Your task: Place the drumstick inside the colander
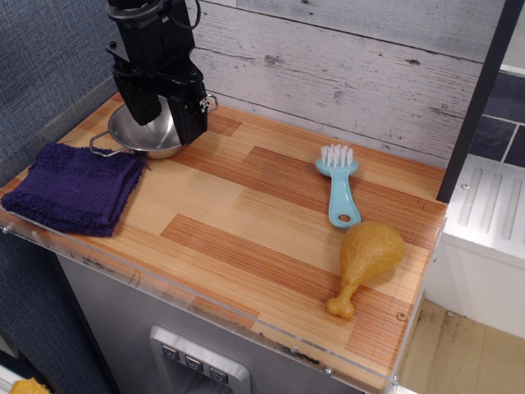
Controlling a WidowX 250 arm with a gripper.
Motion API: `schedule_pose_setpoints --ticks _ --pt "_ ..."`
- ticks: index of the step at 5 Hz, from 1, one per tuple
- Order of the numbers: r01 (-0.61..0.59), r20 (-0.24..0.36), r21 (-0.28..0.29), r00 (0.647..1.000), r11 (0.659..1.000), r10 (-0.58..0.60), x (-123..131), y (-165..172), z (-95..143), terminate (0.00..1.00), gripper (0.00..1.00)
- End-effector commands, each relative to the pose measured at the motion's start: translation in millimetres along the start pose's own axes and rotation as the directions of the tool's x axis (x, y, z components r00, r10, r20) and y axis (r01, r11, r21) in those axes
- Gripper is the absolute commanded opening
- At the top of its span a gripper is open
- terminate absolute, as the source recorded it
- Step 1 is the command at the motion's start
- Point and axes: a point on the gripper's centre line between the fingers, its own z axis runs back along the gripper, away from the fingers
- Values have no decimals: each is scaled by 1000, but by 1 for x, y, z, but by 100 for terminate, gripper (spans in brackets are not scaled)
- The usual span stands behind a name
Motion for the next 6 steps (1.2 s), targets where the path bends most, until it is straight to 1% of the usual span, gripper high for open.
schedule_pose_setpoints --ticks 1,2,3,4,5,6 --pt "0 0 0 1000 1000 0 0 0 0 0 100" --pt "42 3 -63 999 997 -42 10 -42 -5 0 100" --pt "103 12 -123 995 987 -102 14 -86 -10 0 100" --pt "135 -20 -95 990 986 -137 16 -136 -13 0 100" --pt "190 -42 -65 980 980 -193 15 -180 -24 0 100" --pt "189 -73 -13 979 982 -190 10 -201 -31 0 100"
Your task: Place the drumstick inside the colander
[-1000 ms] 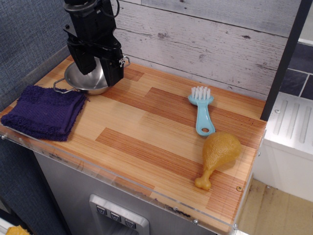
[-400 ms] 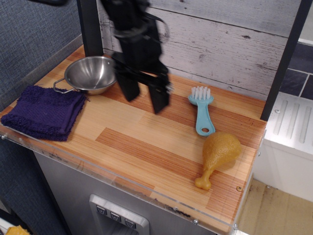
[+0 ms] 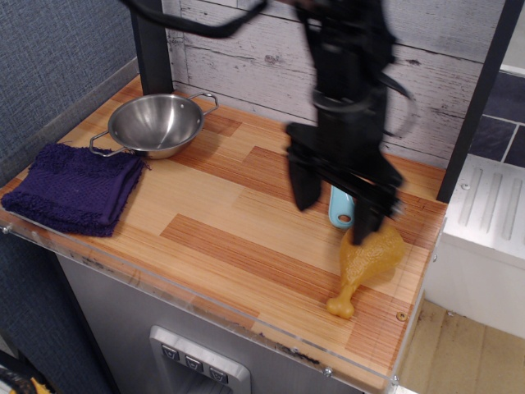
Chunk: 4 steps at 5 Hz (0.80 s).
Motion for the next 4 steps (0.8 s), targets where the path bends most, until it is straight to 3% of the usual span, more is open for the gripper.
schedule_pose_setpoints --ticks 1,3,4 --pt "-11 -14 95 1000 995 12 -4 -21 -5 0 100" --pt "-39 -55 158 997 987 49 -16 -11 -14 0 100" --pt "-7 -84 169 996 986 21 -19 -15 -30 0 100"
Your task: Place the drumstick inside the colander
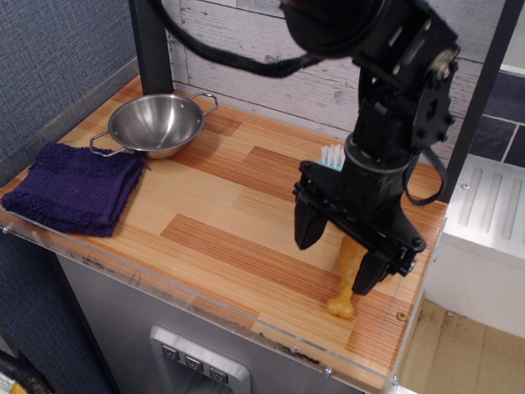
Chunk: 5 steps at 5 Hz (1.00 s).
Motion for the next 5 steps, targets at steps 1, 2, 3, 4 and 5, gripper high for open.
schedule_pose_setpoints --ticks 1,2,3,4,5 --pt "53 -9 15 999 998 -53 0 -13 -21 0 100" --pt "54 -17 -3 998 999 -54 0 -18 -31 0 100" --pt "55 -15 -9 998 998 -55 1 -20 -35 0 0" --pt "47 -13 -26 999 999 -48 2 -16 -32 0 0" --pt "30 22 -54 999 998 -28 1 -6 -21 0 0"
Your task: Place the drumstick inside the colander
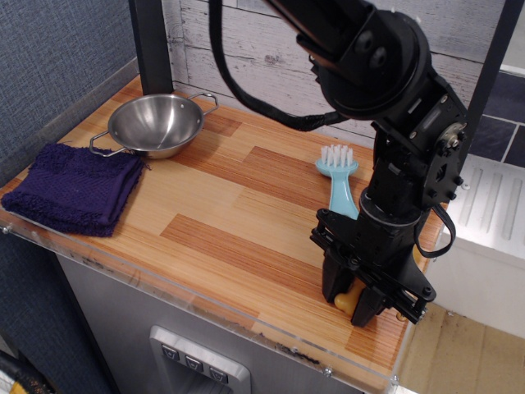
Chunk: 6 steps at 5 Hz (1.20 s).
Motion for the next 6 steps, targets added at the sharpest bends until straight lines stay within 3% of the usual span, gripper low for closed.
schedule_pose_setpoints --ticks 1,2,3,4,5,6 --pt "-81 148 -47 985 996 87 -13 44 53 0 0" --pt "-177 206 -55 961 983 185 -43 85 85 0 0" --pt "-286 184 -44 939 957 289 -80 122 81 0 0" --pt "-359 127 -21 925 933 358 -115 158 60 0 0" --pt "-416 110 -35 902 909 417 -127 185 50 0 0" --pt "-435 135 -53 889 899 438 -119 206 58 0 0"
